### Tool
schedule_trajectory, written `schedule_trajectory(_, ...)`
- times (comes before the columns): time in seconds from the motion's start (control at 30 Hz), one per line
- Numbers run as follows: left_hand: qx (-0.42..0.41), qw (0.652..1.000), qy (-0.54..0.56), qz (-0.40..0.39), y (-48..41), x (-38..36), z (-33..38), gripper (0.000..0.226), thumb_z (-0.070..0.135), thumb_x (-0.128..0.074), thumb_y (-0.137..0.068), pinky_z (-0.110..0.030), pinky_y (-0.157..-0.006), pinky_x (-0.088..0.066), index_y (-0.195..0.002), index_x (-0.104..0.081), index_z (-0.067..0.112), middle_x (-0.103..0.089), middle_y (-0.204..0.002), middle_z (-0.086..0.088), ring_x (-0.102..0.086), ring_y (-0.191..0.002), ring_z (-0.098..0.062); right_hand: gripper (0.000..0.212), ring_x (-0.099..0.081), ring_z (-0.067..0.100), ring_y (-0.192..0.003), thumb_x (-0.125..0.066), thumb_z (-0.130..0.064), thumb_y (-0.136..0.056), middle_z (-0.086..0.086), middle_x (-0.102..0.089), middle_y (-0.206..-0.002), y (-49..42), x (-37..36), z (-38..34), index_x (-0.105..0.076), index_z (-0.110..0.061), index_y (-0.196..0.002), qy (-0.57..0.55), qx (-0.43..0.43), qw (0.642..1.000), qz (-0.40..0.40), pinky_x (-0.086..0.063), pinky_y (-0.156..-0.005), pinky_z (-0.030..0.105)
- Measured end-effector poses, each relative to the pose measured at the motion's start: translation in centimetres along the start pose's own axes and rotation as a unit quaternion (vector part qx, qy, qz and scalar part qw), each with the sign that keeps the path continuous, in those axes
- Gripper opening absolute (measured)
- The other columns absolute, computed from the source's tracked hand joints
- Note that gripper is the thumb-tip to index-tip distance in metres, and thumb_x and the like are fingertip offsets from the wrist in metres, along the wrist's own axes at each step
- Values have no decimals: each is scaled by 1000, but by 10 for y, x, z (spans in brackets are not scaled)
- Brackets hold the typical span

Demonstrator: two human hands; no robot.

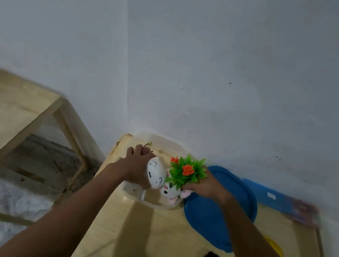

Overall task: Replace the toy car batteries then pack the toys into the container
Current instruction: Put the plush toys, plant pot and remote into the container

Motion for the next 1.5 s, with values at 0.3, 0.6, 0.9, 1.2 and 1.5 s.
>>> schedule_trajectory(0.3, -65, 980, -167, -84, -22, -13, -5, 79, 32, -68, -84, -64, -114, -2, -152, -27, 33, -10, -164, -2, 1, -152, -24, 23, -57, 6, -79, -76, -6, -77, -1, -66, -90, -27, -7, -24, -71, -8, -99, 37, -24, 998, -54, -47, -65, 11)
schedule_trajectory(0.6, -5, 925, 157, 346, -24, 9, -58, 40, 13, -56, -91, -44, -92, -49, -130, -60, 15, -61, -127, -12, -58, -112, -31, 27, -64, 11, -74, -81, -32, -64, -2, -67, -77, -46, -47, -11, -66, -18, -82, 96, -30, 995, -6, -55, -65, 33)
schedule_trajectory(0.9, 81, 945, 168, 267, -35, -27, -69, 34, 26, -42, -101, -47, -95, -48, -125, -62, 11, -38, -151, -17, -49, -127, -39, 16, -58, 21, -82, -77, -33, -71, 7, -60, -75, -33, -45, -14, -62, -30, -64, -25, 76, 983, 167, -47, -65, 31)
schedule_trajectory(1.2, 107, 955, 165, 222, -30, -40, -78, 33, 20, -49, -97, -43, -86, -49, -129, -56, 13, -50, -129, -16, -57, -110, -36, 24, -67, 17, -88, -81, -17, -78, 13, -72, -93, -48, -43, -38, -69, -1, -93, -114, 101, 972, 179, -53, -76, 28)
schedule_trajectory(1.5, 25, 891, 385, 240, -18, -20, -79, 32, 8, -50, -96, -28, -101, -32, -121, -67, 19, -48, -135, -5, -41, -124, -15, 48, -51, 6, -99, -82, -30, -71, -8, -48, -109, -65, -76, -24, -63, -21, -113, 68, 107, 990, 54, -40, -82, 16)
Point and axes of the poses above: each hand's wrist, its own y-axis away from the middle knuckle, its own x-axis out of the back of the hand, z = x × y, the point moved 4 cm from there along -y, towards the middle knuckle
